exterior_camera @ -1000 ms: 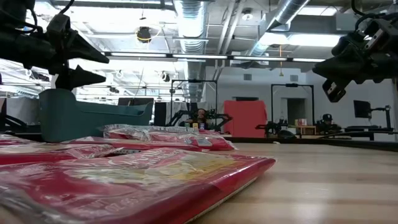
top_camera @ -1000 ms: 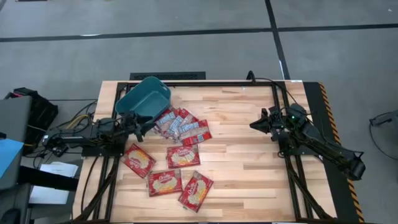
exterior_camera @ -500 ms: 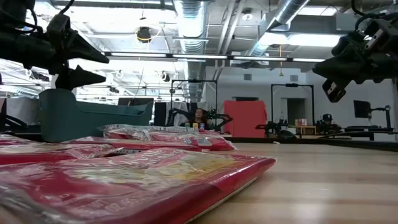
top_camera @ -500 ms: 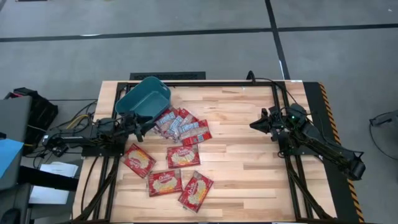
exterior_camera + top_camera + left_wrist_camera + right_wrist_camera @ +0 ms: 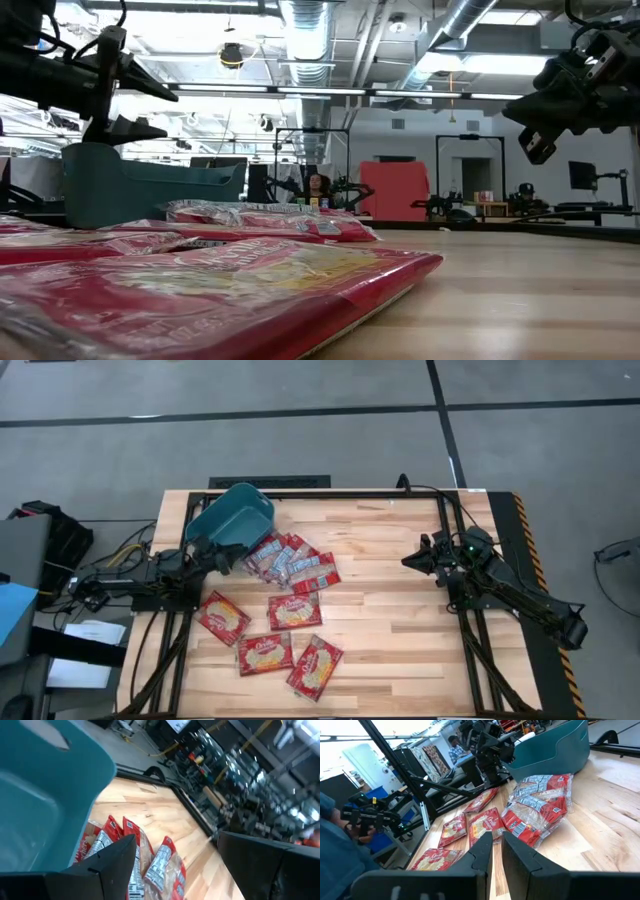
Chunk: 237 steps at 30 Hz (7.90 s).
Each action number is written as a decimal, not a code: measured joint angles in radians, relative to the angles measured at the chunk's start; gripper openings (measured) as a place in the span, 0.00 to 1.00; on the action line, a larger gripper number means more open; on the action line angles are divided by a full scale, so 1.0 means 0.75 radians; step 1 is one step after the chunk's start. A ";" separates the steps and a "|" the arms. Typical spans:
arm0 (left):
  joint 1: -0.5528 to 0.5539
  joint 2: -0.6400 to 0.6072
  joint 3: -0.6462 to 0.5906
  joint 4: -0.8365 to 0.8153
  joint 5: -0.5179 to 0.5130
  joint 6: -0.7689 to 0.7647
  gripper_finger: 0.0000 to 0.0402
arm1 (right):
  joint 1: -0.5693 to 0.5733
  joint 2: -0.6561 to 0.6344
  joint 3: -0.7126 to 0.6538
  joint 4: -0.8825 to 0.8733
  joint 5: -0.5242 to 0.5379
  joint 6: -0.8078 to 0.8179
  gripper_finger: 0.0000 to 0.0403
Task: Sort popcorn bags into baskets
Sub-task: Put the popcorn bag into the green bin
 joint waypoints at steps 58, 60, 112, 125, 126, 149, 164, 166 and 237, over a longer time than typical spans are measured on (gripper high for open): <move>-0.216 1.773 1.281 -1.500 1.080 0.902 0.67 | 0.006 0.000 0.180 0.312 0.260 0.334 0.47; -0.220 1.802 1.240 -1.450 1.059 0.969 0.68 | 0.006 0.000 0.181 0.299 0.260 0.336 0.54; -0.216 2.102 0.969 -1.008 1.233 0.917 0.00 | 0.007 -0.001 0.182 0.203 0.253 0.422 0.64; -0.157 2.080 1.281 -1.090 1.116 0.767 0.00 | 0.007 -0.001 0.182 0.200 0.254 0.421 0.64; -0.146 2.079 1.299 -1.095 1.107 0.757 0.00 | 0.007 -0.001 0.182 0.199 0.254 0.421 0.64; 0.085 2.076 1.715 -1.390 1.038 0.546 0.00 | 0.007 -0.001 0.182 0.199 0.256 0.419 0.64; 0.507 2.075 2.042 -1.768 0.803 0.680 0.00 | 0.007 0.000 0.182 0.116 0.260 0.408 0.64; 0.597 2.074 2.067 -1.784 0.771 0.696 0.00 | 0.007 -0.001 0.182 0.086 0.259 0.408 0.64; 0.480 1.997 2.152 -1.586 1.015 0.799 0.79 | 0.009 0.000 0.182 0.075 0.256 0.410 0.64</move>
